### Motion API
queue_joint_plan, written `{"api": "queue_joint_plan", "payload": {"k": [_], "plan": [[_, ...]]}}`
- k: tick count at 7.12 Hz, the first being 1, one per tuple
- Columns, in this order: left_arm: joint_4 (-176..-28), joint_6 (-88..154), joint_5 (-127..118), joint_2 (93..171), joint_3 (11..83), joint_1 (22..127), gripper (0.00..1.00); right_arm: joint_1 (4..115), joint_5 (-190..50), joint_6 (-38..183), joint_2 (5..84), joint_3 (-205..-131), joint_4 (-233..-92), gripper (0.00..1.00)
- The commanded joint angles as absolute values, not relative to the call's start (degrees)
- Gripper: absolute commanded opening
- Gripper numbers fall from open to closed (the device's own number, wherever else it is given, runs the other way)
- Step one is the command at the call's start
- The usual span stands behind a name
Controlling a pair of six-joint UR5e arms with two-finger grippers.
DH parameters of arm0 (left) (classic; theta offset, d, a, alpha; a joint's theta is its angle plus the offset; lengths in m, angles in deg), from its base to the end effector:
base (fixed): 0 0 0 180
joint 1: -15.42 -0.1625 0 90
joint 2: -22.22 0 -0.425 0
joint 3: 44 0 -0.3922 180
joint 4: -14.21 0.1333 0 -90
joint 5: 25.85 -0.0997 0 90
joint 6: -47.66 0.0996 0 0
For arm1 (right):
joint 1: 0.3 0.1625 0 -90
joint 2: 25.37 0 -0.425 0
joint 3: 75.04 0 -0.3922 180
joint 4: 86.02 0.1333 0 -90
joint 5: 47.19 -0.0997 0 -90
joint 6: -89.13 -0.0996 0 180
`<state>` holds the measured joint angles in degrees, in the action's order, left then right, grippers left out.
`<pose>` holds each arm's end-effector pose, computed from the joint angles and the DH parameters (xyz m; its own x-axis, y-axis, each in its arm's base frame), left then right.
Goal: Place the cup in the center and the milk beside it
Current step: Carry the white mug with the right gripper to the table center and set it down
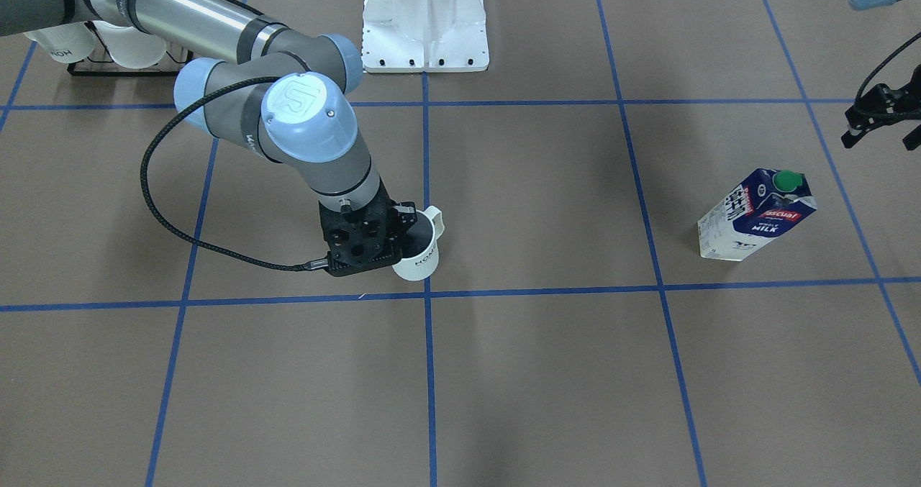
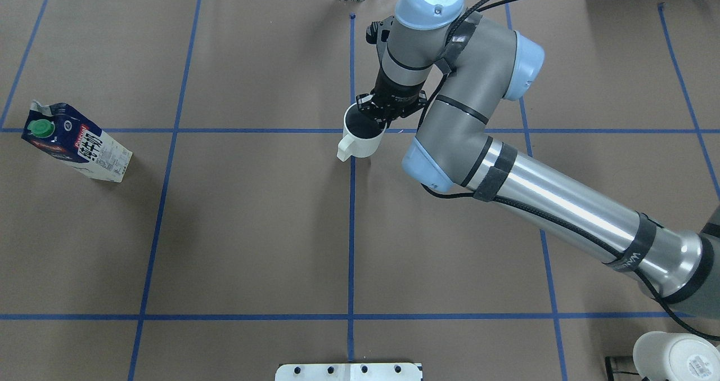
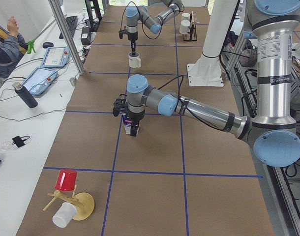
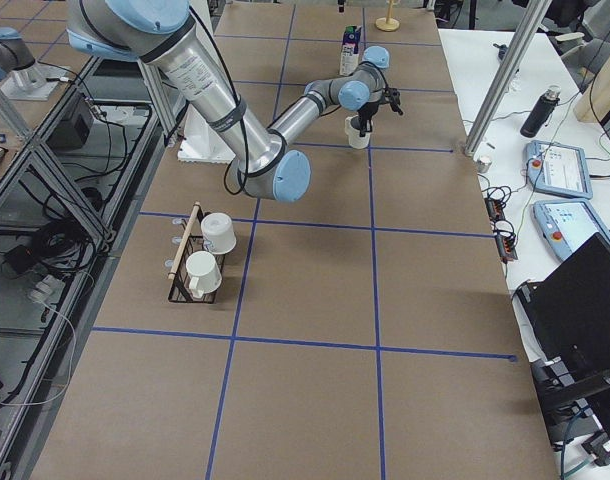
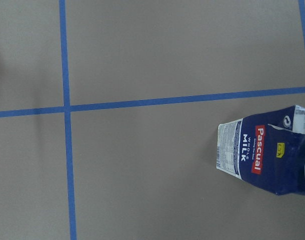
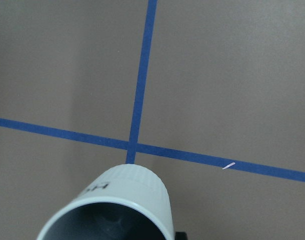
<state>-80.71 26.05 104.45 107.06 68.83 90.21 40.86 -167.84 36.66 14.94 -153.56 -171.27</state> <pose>0.0534 -0.4588 0.4986 0.7128 0.0808 -0.6967 0.0218 0.9903 0.1372 -0.5206 -0.5647 0.1896 0.6225 -0.1519 0.7677 0.0940 0.9884 0.1193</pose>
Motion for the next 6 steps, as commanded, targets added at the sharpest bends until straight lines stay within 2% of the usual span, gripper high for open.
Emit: {"api": "queue_joint_plan", "payload": {"k": [1,6], "plan": [[-80.7,25.9,104.7,107.0,69.4,90.3,0.99,40.6,-167.8,37.5,13.6,-150.1,-170.0,0.0],[-80.7,25.9,104.8,106.2,69.8,90.4,0.99,40.8,-166.1,38.7,11.7,-145.5,-166.4,0.0]]}}
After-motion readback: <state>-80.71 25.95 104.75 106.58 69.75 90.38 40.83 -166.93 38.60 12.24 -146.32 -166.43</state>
